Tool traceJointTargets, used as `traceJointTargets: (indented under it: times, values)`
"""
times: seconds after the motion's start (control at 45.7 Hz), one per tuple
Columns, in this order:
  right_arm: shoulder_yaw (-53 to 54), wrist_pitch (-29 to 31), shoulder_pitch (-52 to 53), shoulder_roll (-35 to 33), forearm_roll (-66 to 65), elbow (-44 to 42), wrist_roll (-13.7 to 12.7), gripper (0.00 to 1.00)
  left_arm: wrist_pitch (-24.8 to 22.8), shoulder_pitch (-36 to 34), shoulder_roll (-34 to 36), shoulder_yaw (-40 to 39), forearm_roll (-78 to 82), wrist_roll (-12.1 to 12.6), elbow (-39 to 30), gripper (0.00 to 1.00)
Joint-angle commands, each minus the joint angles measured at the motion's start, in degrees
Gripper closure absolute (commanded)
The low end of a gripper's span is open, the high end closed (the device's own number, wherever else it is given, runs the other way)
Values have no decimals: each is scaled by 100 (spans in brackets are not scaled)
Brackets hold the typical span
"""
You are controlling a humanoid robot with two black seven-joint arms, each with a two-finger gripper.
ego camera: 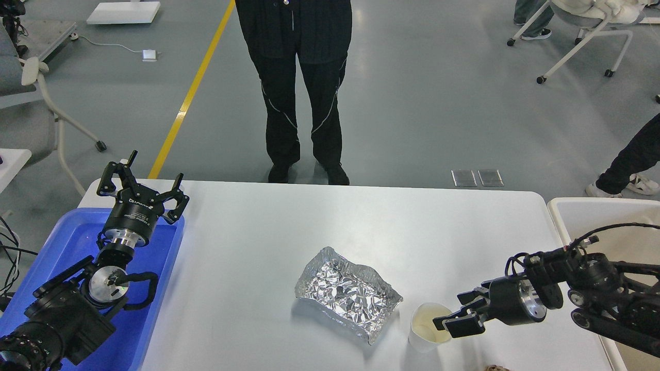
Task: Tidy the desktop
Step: 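Close the right gripper on the rim of the white paper cup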
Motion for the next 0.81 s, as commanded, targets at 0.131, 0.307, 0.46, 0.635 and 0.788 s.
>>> traceJointTargets:
  times: [0.131,0.307,0.46,0.635,0.788]
  values:
    - [-53,-253,-135,47,-63,-219,20,60,-2,0,0,0,0,0,0,0]
    - [-71,-253,-188,56,-63,-245,64,88,-2,0,0,0,0,0,0,0]
    - [-71,-209,-179,47,-63,-280,293,100,-2,0,0,0,0,0,9,0]
    - [8,-209,-170,12,8,-315,346,100,7,0,0,0,0,0,0,0]
    - [43,-227,-83,-49,166,-315,372,100,7,0,0,0,0,0,0,0]
